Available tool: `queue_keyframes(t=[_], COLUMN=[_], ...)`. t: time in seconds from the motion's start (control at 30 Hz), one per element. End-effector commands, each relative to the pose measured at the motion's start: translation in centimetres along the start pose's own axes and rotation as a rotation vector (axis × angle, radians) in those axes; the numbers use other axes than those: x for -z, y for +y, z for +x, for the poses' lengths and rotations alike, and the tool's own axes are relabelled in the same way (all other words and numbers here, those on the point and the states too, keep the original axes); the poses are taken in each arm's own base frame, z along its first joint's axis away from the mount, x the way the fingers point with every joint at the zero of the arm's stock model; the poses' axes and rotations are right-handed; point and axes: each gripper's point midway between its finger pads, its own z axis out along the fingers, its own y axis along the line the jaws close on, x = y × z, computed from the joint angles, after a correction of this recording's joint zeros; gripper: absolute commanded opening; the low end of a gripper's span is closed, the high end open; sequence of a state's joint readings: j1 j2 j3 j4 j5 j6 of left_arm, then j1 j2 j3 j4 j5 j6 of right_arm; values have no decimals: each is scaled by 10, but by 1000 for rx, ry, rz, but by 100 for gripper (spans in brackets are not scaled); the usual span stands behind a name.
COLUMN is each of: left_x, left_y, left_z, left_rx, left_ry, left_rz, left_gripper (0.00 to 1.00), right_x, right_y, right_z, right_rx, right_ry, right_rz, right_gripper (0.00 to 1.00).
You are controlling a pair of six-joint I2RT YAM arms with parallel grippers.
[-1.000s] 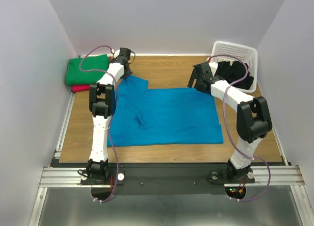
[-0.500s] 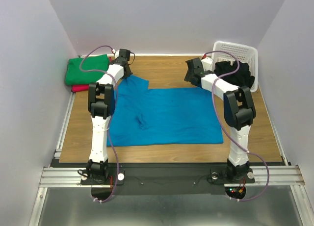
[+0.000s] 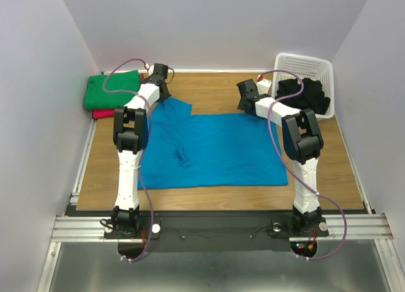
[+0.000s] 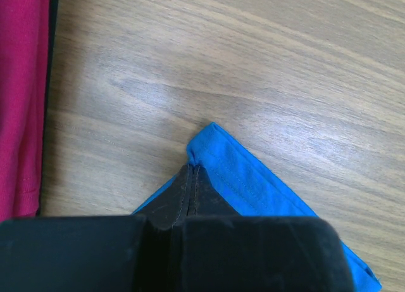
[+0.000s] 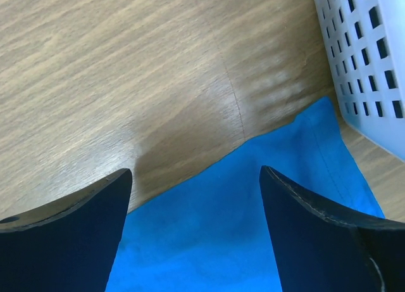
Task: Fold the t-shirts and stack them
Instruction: Fold the tshirt
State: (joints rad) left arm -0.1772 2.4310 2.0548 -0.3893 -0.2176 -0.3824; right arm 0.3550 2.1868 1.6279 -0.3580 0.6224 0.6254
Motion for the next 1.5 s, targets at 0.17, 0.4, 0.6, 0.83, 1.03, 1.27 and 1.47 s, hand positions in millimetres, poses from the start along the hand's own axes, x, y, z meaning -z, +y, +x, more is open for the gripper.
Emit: queue_keyframes(t=[0.17, 0.4, 0.6, 0.83, 1.03, 1.27, 1.47], left_x=[28, 32, 35, 53, 75, 109, 133], left_y=[8, 8, 4, 3, 10, 14, 25], left_z=[-15, -17, -17, -28, -25, -20, 1], left_rx=[-20, -23, -26, -18, 5, 46, 75], left_ry=[-34, -45, -45, -93, -118, -151, -157], left_rz=[-29, -15, 10, 37, 50, 107, 139], left_gripper=[0, 0, 0, 0, 0, 0, 0], right_x=[-8, -8, -12, -3, 7, 19, 38], right_y=[-11, -20, -17, -15, -23, -25, -32], right_z=[10, 24, 24, 5, 2, 3, -3], right_rx=[-18, -11, -1, 3, 6, 13, 13], right_ry=[-15, 13, 15, -18, -27, -8, -26], right_rz=[58, 75, 73, 61, 68, 32, 21], right_gripper=[82, 63, 33, 24, 16, 12, 6])
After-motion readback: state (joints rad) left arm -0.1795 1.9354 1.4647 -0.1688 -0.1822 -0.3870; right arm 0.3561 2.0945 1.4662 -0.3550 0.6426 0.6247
